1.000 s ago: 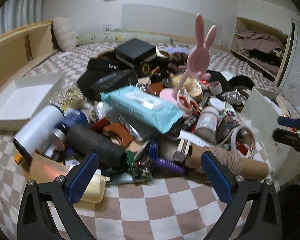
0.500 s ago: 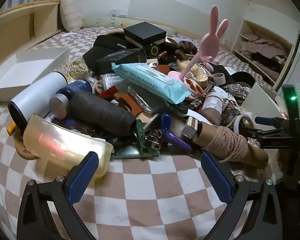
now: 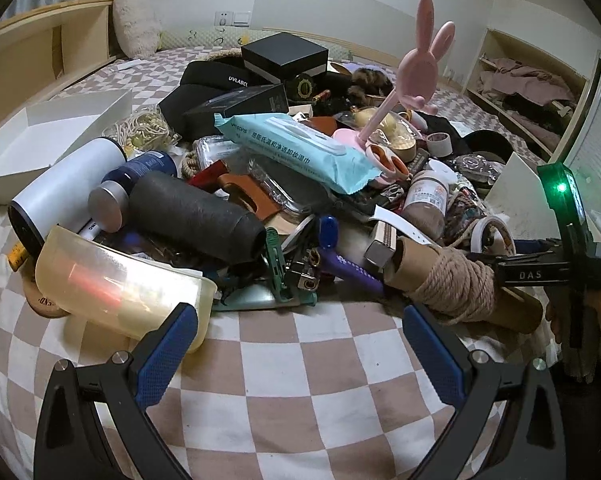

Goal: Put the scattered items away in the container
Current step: 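Move the right gripper down around the white-and-orange tape roll on the pile, then close the right gripper on the tape roll while the left moves toward the white jar, then close the left gripper on the white toothpick jar while the right holds the tape roll, then lift the jar and tape roll and carry both toward the white box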

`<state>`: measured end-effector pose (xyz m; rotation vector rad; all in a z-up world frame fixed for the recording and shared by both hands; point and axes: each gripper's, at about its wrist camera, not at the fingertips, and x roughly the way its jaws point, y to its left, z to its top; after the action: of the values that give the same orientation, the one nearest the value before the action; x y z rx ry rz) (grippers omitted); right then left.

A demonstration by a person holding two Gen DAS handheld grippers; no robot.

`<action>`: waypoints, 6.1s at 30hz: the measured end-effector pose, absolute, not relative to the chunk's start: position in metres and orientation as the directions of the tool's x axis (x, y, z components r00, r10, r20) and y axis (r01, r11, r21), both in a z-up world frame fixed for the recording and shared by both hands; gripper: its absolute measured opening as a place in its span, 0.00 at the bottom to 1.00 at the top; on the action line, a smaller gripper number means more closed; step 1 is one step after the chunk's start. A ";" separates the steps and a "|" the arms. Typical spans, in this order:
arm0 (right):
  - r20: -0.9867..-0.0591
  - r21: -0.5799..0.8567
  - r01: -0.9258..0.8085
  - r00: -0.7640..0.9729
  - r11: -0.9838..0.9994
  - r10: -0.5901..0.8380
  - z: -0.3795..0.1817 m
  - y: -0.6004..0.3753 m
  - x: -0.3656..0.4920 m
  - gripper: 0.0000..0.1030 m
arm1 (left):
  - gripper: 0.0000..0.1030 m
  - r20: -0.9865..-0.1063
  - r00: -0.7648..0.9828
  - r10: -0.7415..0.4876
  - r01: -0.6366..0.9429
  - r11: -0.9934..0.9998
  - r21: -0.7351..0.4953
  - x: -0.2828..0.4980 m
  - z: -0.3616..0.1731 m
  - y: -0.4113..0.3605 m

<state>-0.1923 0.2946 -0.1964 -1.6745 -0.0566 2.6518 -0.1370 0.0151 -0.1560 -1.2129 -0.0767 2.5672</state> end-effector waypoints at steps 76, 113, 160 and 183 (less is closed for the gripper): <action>-0.566 0.491 0.065 -0.734 -0.868 -0.376 -0.134 0.362 -0.149 0.88 | 0.89 -0.844 -0.453 0.287 -0.781 -0.585 0.220 -0.218 -0.173 0.214; -0.535 0.605 0.091 -0.689 -0.791 -0.489 -0.146 0.369 -0.157 0.88 | 0.99 -0.950 -0.034 0.311 -0.982 -0.189 -0.027 -0.235 -0.161 0.234; -0.569 0.547 0.112 -0.677 -0.830 -0.466 -0.143 0.349 -0.153 0.88 | 0.78 -0.682 -0.562 0.468 -0.477 -0.857 -0.196 -0.169 -0.139 0.150; -0.405 0.411 0.109 -0.868 -0.905 -0.288 -0.043 0.404 -0.105 0.88 | 0.78 -0.473 -0.662 0.581 -0.546 -0.807 -0.227 -0.120 -0.058 0.146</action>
<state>-0.1045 0.4038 -0.0434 -0.7922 0.6442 3.1922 -0.1201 0.1465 -0.0578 -0.7162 -0.0868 2.4069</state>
